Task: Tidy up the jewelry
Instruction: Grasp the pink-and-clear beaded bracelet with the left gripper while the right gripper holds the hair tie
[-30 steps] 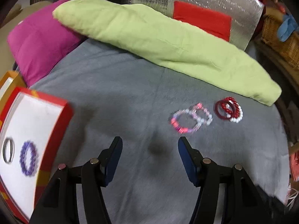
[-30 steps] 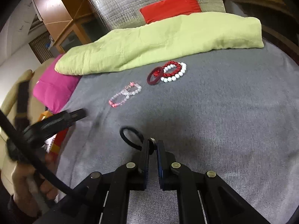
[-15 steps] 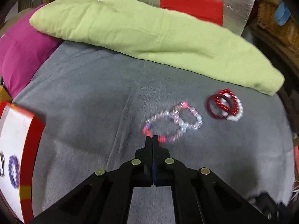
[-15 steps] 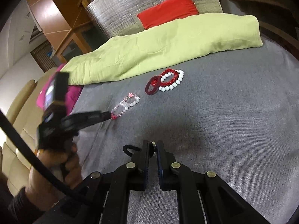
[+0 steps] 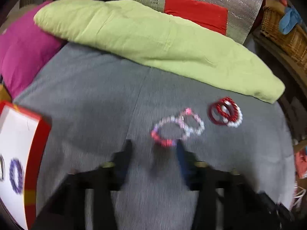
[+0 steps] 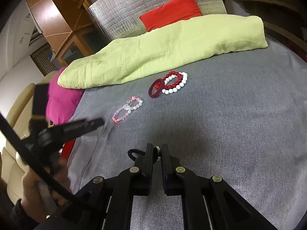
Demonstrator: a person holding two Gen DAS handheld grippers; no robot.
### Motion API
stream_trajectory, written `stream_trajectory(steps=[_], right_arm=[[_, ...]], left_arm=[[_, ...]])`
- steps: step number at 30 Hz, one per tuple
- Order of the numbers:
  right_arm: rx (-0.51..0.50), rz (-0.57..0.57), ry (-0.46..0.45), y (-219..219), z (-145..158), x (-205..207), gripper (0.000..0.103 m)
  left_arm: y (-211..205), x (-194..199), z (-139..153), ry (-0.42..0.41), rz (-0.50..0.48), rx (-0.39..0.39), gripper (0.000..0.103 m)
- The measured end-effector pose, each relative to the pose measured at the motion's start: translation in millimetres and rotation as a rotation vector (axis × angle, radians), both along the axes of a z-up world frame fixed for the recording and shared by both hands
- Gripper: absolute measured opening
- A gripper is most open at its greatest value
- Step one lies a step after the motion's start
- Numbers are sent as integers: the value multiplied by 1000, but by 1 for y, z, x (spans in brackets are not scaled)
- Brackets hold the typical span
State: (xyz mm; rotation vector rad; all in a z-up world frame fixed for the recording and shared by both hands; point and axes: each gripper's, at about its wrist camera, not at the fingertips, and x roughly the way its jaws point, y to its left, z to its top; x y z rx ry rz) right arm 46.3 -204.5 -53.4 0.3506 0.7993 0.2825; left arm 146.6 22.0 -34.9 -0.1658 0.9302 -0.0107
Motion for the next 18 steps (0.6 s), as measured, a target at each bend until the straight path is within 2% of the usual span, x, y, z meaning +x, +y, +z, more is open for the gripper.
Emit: stream_trajectory(steps=[3, 5, 6, 7, 10, 12, 18], right_arm=[[6, -1, 9, -2, -3, 4, 8], [11, -1, 14, -3, -5, 5, 8], [13, -2, 15, -4, -5, 6, 8], [15, -2, 16, -4, -6, 7, 8], [24, -3, 15, -6, -5, 7, 8], [28, -3, 13, -6, -4, 7, 8], [32, -13, -3, -9, 1, 5, 8]], left_arm=[[-9, 22, -8, 17, -3, 36, 52], [-11, 32, -17, 47, 6, 64, 37], [-11, 38, -26, 93, 5, 66, 18], [-10, 40, -31, 111, 6, 50, 17], [-12, 33, -28, 80, -14, 84, 7], [-12, 25, -25, 73, -31, 77, 6], [6, -23, -11, 23, -46, -16, 6]])
